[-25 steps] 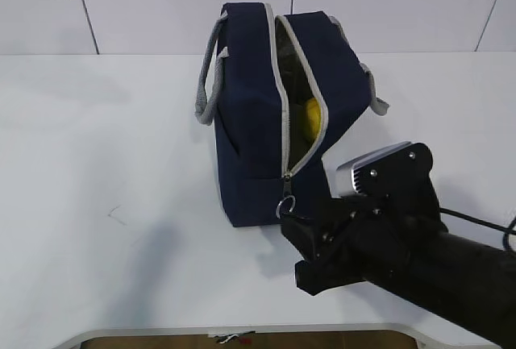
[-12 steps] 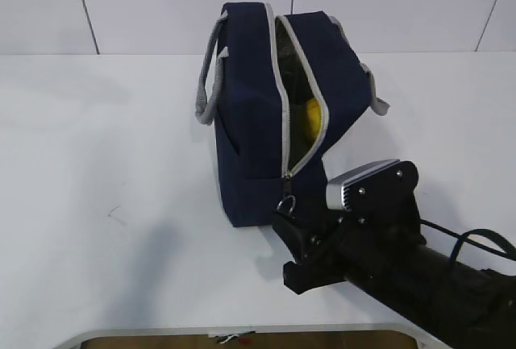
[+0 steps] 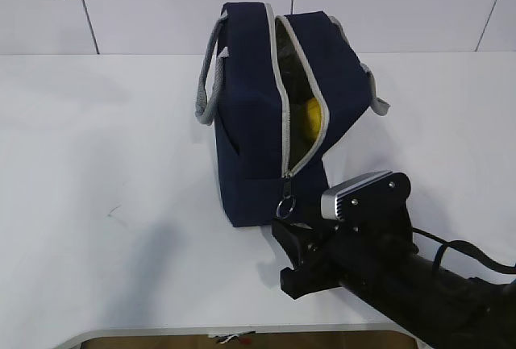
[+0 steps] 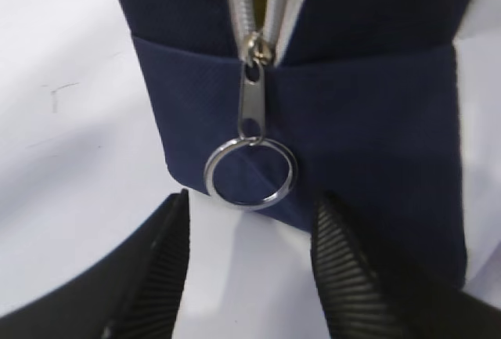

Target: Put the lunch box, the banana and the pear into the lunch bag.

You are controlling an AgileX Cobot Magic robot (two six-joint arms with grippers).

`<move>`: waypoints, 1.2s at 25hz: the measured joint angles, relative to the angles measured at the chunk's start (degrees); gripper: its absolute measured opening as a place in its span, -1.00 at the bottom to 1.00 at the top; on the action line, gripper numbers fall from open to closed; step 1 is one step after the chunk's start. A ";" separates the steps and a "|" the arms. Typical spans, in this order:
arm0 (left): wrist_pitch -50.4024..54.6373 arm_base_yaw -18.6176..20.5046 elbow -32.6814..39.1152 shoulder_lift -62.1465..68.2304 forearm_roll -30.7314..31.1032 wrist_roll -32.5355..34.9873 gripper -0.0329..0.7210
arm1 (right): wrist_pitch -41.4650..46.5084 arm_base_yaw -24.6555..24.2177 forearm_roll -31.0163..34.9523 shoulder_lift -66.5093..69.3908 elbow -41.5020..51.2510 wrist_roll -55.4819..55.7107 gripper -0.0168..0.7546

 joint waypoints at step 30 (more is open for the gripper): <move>0.00 0.00 0.00 0.00 -0.34 -0.09 0.04 | 0.02 0.00 -2.20 0.97 -2.60 0.00 0.10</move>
